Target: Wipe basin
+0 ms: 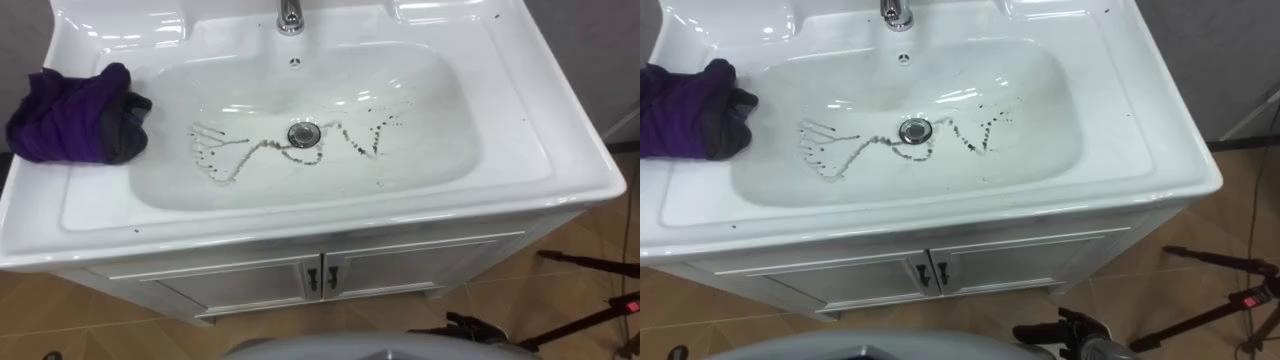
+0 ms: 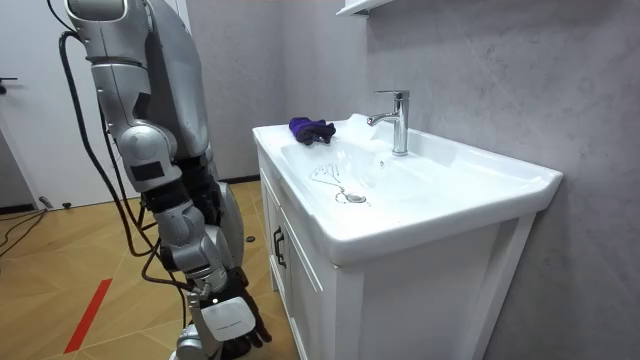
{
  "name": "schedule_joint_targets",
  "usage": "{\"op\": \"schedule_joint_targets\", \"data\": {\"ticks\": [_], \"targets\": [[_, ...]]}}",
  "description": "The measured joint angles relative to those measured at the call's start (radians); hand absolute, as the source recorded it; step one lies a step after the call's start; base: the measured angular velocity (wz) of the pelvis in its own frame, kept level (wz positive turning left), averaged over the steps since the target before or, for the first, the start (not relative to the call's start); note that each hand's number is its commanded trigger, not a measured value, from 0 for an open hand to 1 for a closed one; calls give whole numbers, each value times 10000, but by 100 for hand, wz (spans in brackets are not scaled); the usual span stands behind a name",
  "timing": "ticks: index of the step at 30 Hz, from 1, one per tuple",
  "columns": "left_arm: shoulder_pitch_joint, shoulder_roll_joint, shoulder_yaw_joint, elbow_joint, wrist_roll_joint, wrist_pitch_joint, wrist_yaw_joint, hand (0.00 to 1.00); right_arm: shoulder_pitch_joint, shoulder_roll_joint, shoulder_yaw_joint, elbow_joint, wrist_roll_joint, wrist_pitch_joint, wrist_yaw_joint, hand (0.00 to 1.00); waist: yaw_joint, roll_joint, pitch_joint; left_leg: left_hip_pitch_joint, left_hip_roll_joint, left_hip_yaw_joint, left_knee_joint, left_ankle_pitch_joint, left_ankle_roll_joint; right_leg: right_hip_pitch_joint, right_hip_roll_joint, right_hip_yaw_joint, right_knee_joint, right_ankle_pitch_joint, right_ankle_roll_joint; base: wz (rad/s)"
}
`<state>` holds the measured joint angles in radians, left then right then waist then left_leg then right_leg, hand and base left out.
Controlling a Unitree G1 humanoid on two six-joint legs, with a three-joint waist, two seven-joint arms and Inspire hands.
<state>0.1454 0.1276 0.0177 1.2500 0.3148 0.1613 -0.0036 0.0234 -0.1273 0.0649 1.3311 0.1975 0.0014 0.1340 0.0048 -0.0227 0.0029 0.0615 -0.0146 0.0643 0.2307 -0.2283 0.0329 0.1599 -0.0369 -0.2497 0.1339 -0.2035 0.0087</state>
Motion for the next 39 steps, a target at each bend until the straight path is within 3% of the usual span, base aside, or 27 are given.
{"op": "schedule_joint_targets", "data": {"ticks": [10, 19, 26, 33, 39], "targets": [[0, 1, 28, -23, -30, 30, 11, 0, -13, 1, 9, 13, -43, 4, 1, 0, 3, -12, 6, 3, -8, -33, -2, 0, 0, 21, -1, -12, -3, 0, 0, 0], [-2, 0, 49, -25, -92, -100, 188, 0, -21, 26, 13, 5, -47, 7, 15, 0, 9, -110, 17, -9, -143, -336, 66, -1, 2, 114, -5, -28, -7, -54, -9, 6], [81, -16, 722, -28, -587, -207, 576, 0, -15, 26, 9, 23, -65, 9, 27, 0, 48, -122, 18, -52, -176, -436, 95, 0, 3, 139, -40, -176, -20, -68, -9, 6], [301, -15, 1178, -72, -2075, -272, 913, 0, 8, -22, 11, 10, -61, 79, 84, 0, 129, -30, -23, -81, -199, -430, 86, 0, 4, 137, -56, -256, -20, -92, 3, 3], [591, -13, 2411, -558, -4133, -475, 1572, 0, 78, -49, -202, -72, -74, 216, 77, 0, 307, 22, -26, -114, -183, -509, 91, -1, 3, 146, -68, -375, -15, -110, 2, 4]]}}
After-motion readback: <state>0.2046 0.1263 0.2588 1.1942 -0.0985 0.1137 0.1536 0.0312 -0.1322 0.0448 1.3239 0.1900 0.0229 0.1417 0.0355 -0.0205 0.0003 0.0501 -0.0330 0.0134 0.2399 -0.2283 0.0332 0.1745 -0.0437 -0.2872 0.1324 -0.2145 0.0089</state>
